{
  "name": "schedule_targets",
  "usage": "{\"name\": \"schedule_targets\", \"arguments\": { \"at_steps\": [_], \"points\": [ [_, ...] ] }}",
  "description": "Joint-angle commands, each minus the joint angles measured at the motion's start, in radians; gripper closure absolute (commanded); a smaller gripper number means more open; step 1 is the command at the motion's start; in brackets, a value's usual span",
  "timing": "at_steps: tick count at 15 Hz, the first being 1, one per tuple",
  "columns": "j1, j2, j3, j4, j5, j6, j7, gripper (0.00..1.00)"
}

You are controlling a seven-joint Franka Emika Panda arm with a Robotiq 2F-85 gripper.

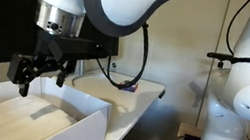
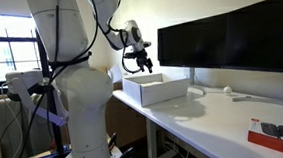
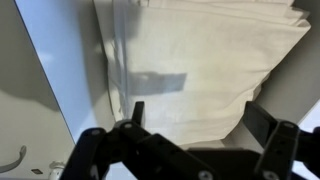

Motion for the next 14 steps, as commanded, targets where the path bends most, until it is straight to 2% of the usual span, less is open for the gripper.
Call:
{"name": "schedule_targets", "arguments": {
  "at_steps": [1, 7, 14],
  "points": [
    [0.010, 0.058, -0.033, 0.018, -0.017, 0.047, 0.044, 0.00],
    [0.028, 0.190, -0.085, 0.104, -0.037, 0.072, 0.050, 0.00],
    [0.078, 0.245, -0.169, 0.198, -0.019, -0.113, 0.113, 0.00]
  ]
}}
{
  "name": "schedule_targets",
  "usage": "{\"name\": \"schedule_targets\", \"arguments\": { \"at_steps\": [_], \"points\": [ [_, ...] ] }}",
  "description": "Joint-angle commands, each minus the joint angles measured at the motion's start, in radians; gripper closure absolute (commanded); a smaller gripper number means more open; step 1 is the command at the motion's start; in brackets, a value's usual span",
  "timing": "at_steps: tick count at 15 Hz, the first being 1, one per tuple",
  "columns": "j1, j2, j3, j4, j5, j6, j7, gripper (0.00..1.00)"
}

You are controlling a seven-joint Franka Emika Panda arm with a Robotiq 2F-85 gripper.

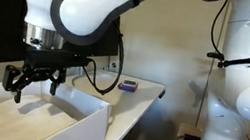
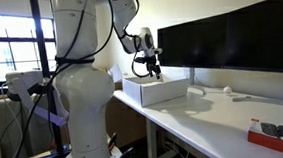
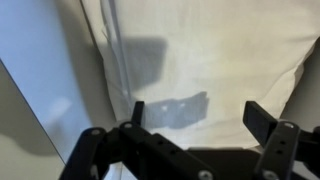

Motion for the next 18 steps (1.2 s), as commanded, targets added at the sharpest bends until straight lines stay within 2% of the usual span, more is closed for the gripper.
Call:
{"name": "schedule_targets", "arguments": {
  "at_steps": [1, 6, 10, 14, 18],
  "points": [
    [0.031, 0.000, -0.044, 0.028, 0.002, -0.100, 0.070, 0.00],
    [0.034, -0.011, -0.063, 0.012, 0.030, -0.156, 0.093, 0.00],
    [0.032, 0.012, -0.064, -0.006, 0.107, -0.121, 0.071, 0.00],
    [0.034, 0.064, -0.068, -0.006, 0.174, -0.134, 0.076, 0.00],
    [0.040, 0.105, -0.082, 0.009, 0.183, -0.142, 0.082, 0.00]
  ]
}}
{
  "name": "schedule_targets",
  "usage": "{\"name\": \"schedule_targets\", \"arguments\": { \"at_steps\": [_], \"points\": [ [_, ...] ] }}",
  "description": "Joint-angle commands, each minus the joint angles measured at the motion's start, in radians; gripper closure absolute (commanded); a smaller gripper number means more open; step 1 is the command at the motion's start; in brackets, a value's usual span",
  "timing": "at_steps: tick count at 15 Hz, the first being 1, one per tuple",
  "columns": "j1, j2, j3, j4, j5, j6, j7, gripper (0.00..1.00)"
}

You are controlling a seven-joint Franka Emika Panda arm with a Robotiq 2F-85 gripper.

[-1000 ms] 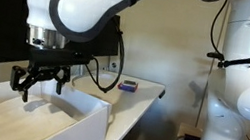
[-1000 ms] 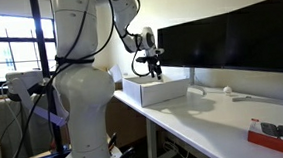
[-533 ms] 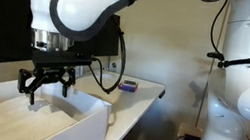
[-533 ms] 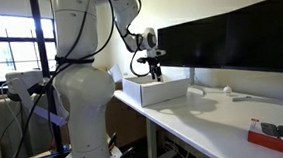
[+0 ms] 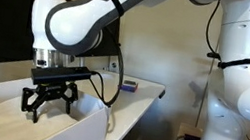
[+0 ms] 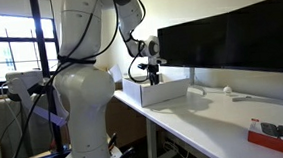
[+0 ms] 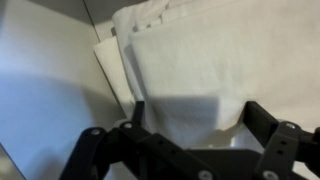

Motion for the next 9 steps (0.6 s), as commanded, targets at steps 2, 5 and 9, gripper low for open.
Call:
{"name": "schedule_targets", "arguments": {
  "at_steps": [2, 5, 9],
  "points": [
    [0.024, 0.027, -0.023, 0.020, 0.023, -0.003, 0.008, 0.00],
    [0.035, 0.030, -0.022, 0.034, 0.020, 0.030, -0.005, 0.00],
    [0.057, 0.033, -0.018, 0.081, -0.003, 0.021, -0.014, 0.00]
  ]
}}
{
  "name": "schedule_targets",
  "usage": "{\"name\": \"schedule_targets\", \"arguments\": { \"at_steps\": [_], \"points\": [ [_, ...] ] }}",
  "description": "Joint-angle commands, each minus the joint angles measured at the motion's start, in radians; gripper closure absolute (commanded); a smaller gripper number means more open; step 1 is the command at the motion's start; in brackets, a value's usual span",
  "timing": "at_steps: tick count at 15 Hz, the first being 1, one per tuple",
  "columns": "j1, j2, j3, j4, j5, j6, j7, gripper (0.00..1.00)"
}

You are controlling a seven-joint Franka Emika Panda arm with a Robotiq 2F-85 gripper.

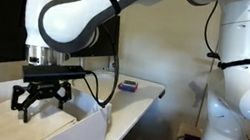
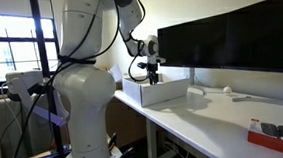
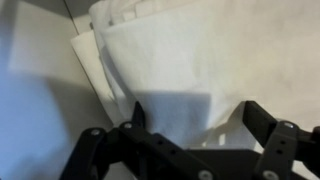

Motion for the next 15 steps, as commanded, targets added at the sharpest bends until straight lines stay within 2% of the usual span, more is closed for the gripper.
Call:
{"name": "schedule_targets", "arguments": {
  "at_steps": [1, 4, 5, 6, 11, 15],
  "points": [
    [0.031, 0.017, -0.007, 0.052, -0.007, 0.002, -0.017, 0.00],
    [0.035, 0.030, -0.003, 0.067, 0.016, 0.020, -0.051, 0.00],
    [0.035, 0.040, 0.000, 0.068, 0.031, 0.030, -0.078, 0.19],
    [0.037, 0.049, 0.002, 0.071, 0.034, 0.033, -0.102, 0.27],
    [0.042, 0.079, 0.008, 0.083, 0.053, 0.070, -0.222, 0.59],
    [0.060, 0.061, 0.009, 0.112, 0.027, 0.054, -0.256, 0.85]
  ]
}}
